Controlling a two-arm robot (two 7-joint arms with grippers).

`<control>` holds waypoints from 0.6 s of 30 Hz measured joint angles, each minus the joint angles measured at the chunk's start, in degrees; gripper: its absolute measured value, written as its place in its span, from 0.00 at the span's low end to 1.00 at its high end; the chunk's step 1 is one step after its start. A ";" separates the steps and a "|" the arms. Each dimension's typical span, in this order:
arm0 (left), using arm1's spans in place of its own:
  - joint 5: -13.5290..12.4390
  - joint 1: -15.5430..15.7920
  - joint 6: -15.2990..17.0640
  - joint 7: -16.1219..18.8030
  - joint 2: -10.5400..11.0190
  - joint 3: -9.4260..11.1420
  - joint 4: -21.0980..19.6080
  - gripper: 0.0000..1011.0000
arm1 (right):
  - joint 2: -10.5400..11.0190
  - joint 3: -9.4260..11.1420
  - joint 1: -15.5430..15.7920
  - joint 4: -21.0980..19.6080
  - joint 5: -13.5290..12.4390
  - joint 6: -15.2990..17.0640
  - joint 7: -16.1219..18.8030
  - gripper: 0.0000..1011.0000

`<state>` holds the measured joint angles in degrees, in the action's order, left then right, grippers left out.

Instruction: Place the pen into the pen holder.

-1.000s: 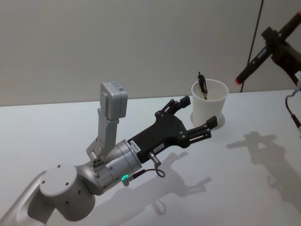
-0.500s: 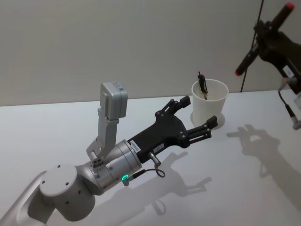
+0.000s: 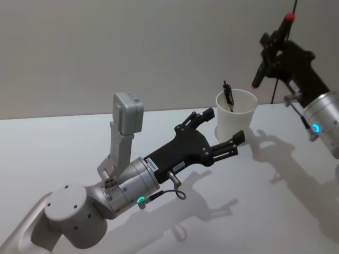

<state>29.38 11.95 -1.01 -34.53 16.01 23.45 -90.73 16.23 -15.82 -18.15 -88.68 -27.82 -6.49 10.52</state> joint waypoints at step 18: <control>0.00 0.00 0.00 0.00 0.00 0.00 0.00 0.99 | -4.30 -2.57 -4.47 12.42 6.71 -3.59 2.60 0.18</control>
<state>29.38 11.95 -1.01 -34.53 16.01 23.45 -90.73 11.93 -18.39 -22.62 -76.26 -21.11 -10.09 13.12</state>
